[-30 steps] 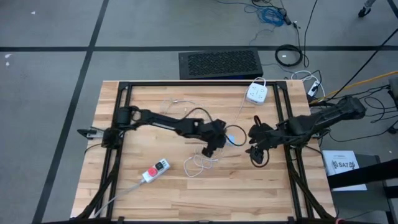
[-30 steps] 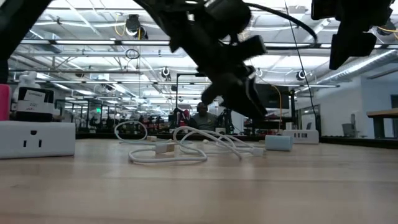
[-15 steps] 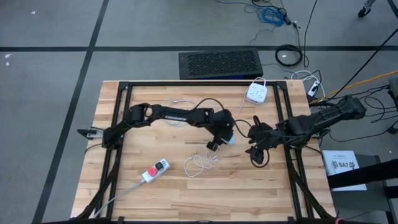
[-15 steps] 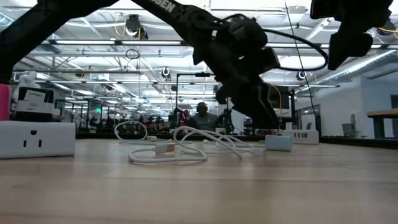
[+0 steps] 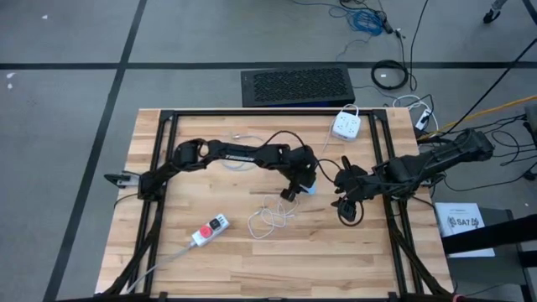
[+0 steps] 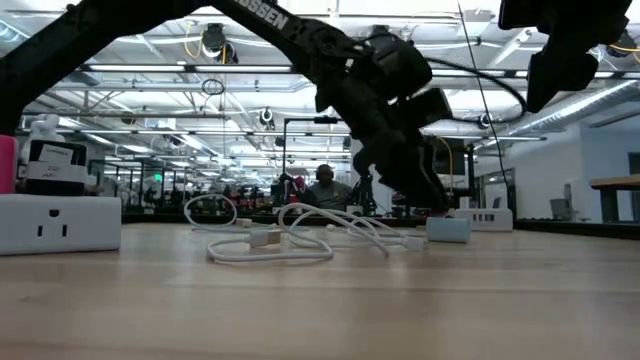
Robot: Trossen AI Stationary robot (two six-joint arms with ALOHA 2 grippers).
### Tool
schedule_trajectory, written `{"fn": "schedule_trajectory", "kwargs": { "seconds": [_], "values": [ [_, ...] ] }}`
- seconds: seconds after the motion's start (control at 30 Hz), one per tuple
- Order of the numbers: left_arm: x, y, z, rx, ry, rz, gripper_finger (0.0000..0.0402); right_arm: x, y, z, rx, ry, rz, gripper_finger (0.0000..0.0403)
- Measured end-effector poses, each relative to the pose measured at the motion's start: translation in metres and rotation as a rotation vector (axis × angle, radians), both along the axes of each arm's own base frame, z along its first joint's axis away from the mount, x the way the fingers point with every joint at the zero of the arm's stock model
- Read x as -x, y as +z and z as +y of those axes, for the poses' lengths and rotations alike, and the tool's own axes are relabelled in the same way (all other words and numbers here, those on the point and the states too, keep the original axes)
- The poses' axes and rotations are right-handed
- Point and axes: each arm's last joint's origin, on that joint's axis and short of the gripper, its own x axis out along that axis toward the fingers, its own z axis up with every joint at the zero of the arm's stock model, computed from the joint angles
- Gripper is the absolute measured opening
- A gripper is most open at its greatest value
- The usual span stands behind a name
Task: Insert USB
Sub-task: Insert the blue charger adapter into the top white outlet extension
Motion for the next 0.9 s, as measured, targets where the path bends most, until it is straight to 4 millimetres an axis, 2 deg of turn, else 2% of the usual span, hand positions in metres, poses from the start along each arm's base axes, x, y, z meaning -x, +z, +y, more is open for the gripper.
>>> {"fn": "schedule_trajectory", "kwargs": {
  "seconds": [0.13, 0.67, 0.9],
  "values": [
    [0.0, -0.008, -0.003, 0.011, -0.009, 0.03, 0.0172, 0.0, 0.0, 0.0, -0.002, 0.0, -0.006, 0.0229],
    [-0.003, -0.012, -0.033, 0.012, 0.011, 0.062, 0.0171, -0.004, 0.003, 0.003, -0.035, -0.01, -0.05, 0.0229],
    [-0.001, 0.006, -0.034, 0.006, 0.054, 0.067, 0.0171, -0.004, 0.003, 0.003, -0.032, -0.011, -0.058, 0.0229]
  ]
}}
